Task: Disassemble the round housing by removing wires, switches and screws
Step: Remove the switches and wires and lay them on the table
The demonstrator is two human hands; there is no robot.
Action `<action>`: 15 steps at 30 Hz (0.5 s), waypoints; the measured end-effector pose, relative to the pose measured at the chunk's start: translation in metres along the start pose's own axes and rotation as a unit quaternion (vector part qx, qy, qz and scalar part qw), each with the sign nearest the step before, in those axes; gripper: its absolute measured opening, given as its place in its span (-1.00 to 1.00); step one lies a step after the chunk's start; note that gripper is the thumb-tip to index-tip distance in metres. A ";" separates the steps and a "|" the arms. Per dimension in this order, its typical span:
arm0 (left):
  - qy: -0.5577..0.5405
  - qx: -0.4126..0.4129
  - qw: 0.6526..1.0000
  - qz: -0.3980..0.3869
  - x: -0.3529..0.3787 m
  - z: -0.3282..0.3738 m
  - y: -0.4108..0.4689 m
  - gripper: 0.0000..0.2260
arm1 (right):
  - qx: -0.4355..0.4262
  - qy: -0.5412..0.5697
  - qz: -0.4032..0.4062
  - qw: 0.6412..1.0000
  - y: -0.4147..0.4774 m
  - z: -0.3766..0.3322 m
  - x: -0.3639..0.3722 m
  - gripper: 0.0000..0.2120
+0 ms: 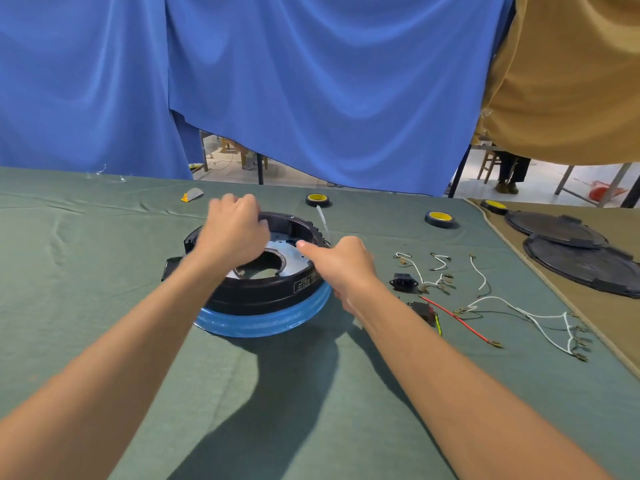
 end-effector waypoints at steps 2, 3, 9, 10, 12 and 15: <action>0.128 0.039 0.991 -0.017 0.001 -0.016 0.006 -0.66 | -0.011 -0.063 0.004 0.998 -0.001 -0.002 0.007 -0.66; 0.146 0.052 0.987 -0.035 0.004 -0.021 0.009 -0.63 | -0.011 -0.093 0.005 0.996 -0.001 -0.001 0.010 -0.70; 0.073 0.151 0.982 -0.081 0.003 -0.012 0.016 -0.56 | -0.018 -0.061 -0.079 0.995 0.012 -0.002 0.006 -0.80; 0.074 0.168 0.978 -0.096 0.006 -0.008 0.015 -0.56 | -0.015 -0.046 -0.113 0.992 0.012 -0.004 0.004 -0.90; 0.073 0.186 0.974 -0.108 0.009 -0.005 0.014 -0.56 | -0.003 -0.034 -0.182 0.983 0.017 -0.005 0.002 -0.77; 0.090 0.193 0.966 -0.146 0.016 -0.009 0.012 -0.55 | -0.008 -0.044 -0.264 0.963 0.020 -0.009 0.002 -0.76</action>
Point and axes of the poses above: each hand's wrist, its own y-axis towards the middle knuckle, its own x-axis out of the palm, z = x × y, the point moved 6 cm from there along y, towards the middle knuckle, and after that the axes turned 4 degrees about z, right-handed, at the moved point
